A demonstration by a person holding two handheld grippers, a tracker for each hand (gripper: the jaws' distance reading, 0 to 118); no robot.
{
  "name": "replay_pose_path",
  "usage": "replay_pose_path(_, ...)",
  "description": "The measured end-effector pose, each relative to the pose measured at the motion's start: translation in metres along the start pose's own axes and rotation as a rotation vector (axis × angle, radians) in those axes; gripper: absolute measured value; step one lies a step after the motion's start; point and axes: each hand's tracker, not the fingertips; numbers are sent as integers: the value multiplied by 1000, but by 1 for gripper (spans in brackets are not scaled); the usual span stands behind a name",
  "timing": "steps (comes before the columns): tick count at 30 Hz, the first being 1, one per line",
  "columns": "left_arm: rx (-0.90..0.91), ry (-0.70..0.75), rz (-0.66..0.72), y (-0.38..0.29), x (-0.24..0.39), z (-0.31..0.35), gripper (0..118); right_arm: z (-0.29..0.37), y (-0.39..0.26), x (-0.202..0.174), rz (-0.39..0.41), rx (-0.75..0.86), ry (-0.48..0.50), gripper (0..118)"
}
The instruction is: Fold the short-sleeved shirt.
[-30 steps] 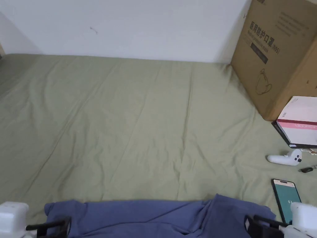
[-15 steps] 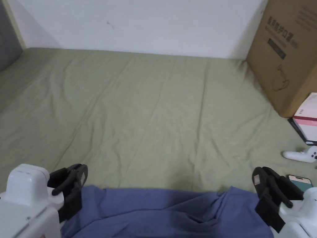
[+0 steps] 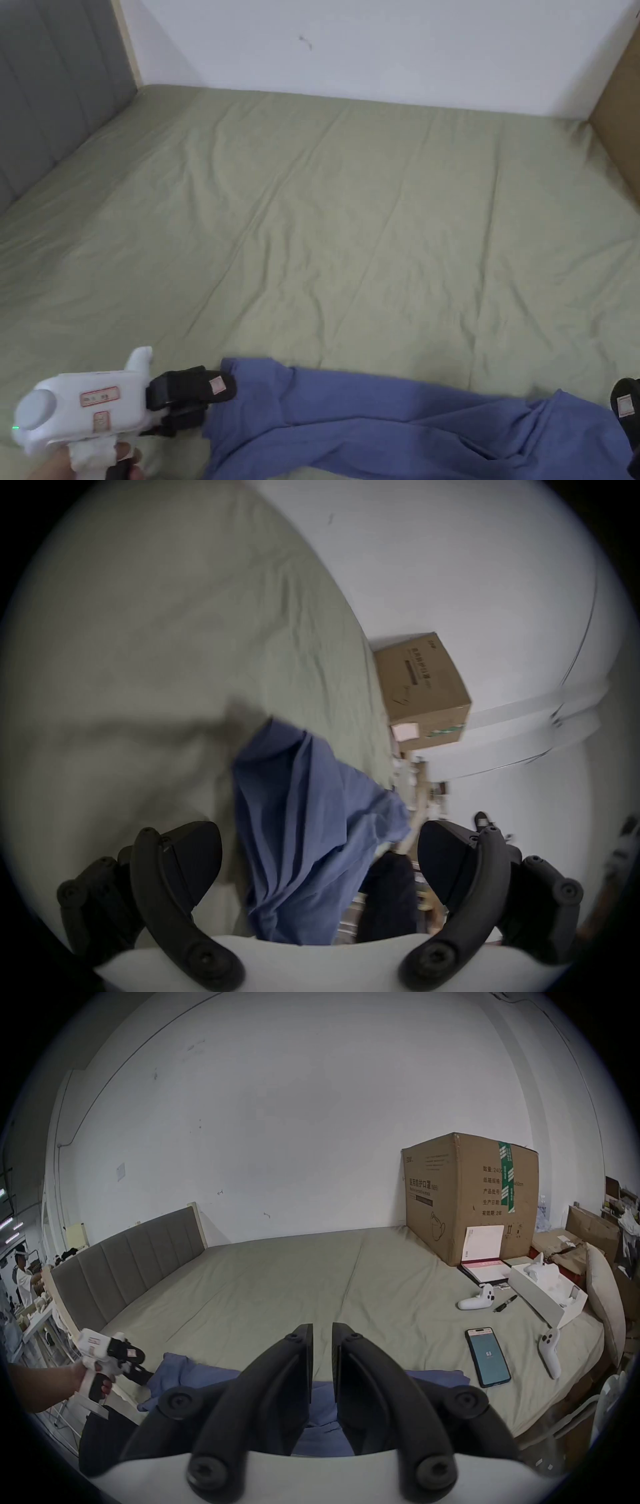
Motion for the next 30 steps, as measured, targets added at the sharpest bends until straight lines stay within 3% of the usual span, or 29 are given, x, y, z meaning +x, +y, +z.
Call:
replay_pose_path(2, -71, -71, 85, -8, -9, -30, 114, -1, 2, -5, 13, -2, 1, 12)
replay_pose_path(5, -30, -134, 20, -8, -4, -36, 111, 0, 3, -10, 13, -5, 7, 12)
replay_pose_path(6, -12, -99, 39, -9, 0, -39, 96, 0, 3, -11, 13, -5, 6, 12)
replay_pose_path(7, -3, -19, 52, 7, -35, -45, 34, -1, 4, -12, 10, -7, 6, 12)
replay_pose_path(8, -16, 171, 41, 10, -38, -51, 6, -1, 3, -13, 6, -10, 10, 12)
replay_pose_path(9, -19, 195, 26, 11, -41, -48, 6, -1, 3, -14, 5, -12, 11, 12)
replay_pose_path(10, 6, 78, 27, 15, -36, -40, 6, -2, 3, -15, 8, -14, 10, 12)
replay_pose_path(11, 30, 138, 30, -15, -2, -59, 6, -2, 3, -16, 14, -17, 9, 12)
replay_pose_path(14, 109, 295, -51, -21, 36, -43, 6, -1, 2, -16, 12, -18, 14, 12)
replay_pose_path(16, 202, 356, 6, 14, 8, -5, 6, -1, 2, -16, 16, -20, 15, 12)
replay_pose_path(20, 376, 598, -74, 5, 48, 27, 6, -1, -1, -15, -1, -25, 25, 12)
replay_pose_path(22, 438, 651, -82, 1, 69, 27, 6, -3, -3, -15, -5, -29, 37, 12)
replay_pose_path(26, 485, 774, -314, -42, 141, -22, 6, -6, -8, -16, -16, -36, 55, 12)
replay_pose_path(30, 427, 761, -505, -88, 174, -110, 6, -6, -12, -19, -28, -37, 70, 12)
